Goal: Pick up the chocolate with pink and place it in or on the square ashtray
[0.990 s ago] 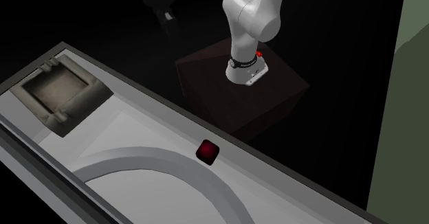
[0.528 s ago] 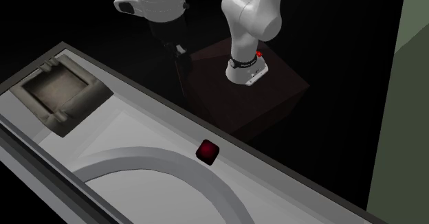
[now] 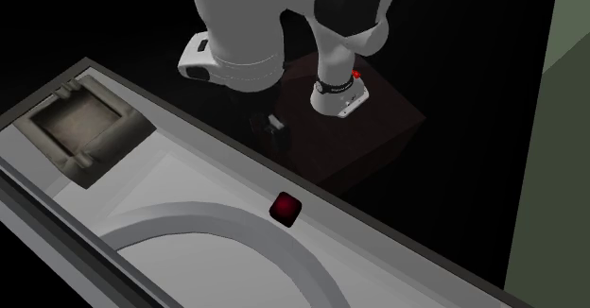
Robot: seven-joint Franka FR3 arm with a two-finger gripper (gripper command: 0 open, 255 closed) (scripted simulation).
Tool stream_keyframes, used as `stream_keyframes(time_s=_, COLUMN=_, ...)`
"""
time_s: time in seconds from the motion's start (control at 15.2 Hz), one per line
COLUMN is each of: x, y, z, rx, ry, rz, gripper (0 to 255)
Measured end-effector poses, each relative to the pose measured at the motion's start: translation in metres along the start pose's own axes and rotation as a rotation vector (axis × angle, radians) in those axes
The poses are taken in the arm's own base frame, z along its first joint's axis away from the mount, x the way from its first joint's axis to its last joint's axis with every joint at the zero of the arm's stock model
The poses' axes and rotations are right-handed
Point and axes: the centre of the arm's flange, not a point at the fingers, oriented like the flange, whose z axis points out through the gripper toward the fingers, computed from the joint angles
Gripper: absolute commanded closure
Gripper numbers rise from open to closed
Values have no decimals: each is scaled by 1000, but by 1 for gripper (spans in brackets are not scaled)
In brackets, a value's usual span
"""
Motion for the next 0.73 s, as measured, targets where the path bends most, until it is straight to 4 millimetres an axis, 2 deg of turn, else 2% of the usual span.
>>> stream_keyframes(time_s=0.53, x=10, y=-103, z=20, rx=5, ry=22, rz=-93, gripper=0)
stream_keyframes(time_s=0.59, x=12, y=-111, z=22, rx=6, ry=24, rz=-101, gripper=0)
stream_keyframes(time_s=0.73, x=13, y=-116, z=29, rx=7, ry=25, rz=-105, gripper=0)
